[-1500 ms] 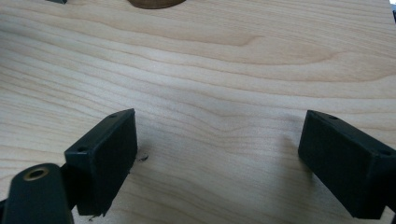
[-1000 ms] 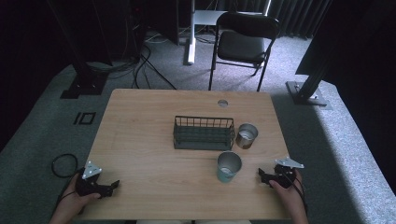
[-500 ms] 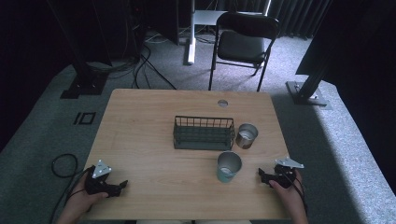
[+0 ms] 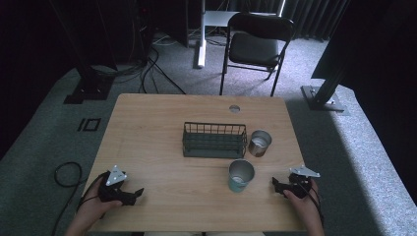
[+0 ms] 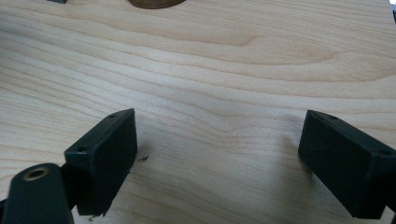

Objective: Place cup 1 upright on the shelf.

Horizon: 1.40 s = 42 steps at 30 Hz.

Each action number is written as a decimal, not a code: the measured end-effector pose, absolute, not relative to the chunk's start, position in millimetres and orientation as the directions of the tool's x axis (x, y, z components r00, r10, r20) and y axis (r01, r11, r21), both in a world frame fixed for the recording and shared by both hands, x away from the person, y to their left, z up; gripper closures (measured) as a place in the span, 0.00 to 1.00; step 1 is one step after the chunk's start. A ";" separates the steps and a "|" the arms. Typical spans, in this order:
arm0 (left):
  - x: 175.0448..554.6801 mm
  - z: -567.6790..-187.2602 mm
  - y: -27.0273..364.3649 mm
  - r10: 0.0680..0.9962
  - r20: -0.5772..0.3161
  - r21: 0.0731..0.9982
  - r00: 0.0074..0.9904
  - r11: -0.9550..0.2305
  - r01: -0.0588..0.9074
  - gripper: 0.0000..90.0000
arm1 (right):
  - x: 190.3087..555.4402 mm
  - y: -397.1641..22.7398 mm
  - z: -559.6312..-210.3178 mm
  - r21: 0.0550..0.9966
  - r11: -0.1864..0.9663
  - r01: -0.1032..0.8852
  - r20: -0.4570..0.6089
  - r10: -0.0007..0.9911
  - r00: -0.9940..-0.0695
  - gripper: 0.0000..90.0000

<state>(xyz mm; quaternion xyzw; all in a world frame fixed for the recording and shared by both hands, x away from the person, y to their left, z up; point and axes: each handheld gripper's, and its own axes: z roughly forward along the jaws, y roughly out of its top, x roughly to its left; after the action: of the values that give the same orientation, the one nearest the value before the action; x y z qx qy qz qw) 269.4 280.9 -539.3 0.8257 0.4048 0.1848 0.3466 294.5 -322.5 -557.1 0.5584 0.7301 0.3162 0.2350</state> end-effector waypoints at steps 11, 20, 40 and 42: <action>276.5 -529.8 251.7 0.738 0.020 0.739 0.675 -0.466 0.487 0.02 | 294.6 -322.5 -557.0 0.724 0.176 0.667 0.010 0.964 -0.266 0.13; 282.4 -527.1 230.2 0.693 0.027 0.740 0.720 -0.499 0.452 0.02 | 294.5 -322.5 -557.1 0.724 0.176 0.667 0.011 0.964 -0.266 0.13; 287.4 -517.0 188.7 0.608 0.029 0.771 0.794 -0.519 0.369 0.02 | 294.5 -322.5 -557.0 0.723 0.177 0.667 0.010 0.964 -0.266 0.13; 288.5 -516.7 181.0 0.591 0.030 0.772 0.806 -0.526 0.357 0.02 | 294.5 -322.5 -557.0 0.723 0.177 0.667 0.010 0.964 -0.266 0.13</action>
<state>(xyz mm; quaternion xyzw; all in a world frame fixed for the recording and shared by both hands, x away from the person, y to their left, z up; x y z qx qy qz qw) 288.5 181.0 -516.7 0.8613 0.2754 0.1458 0.4014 294.5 -322.5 -557.0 0.5585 0.7303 0.3158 0.2347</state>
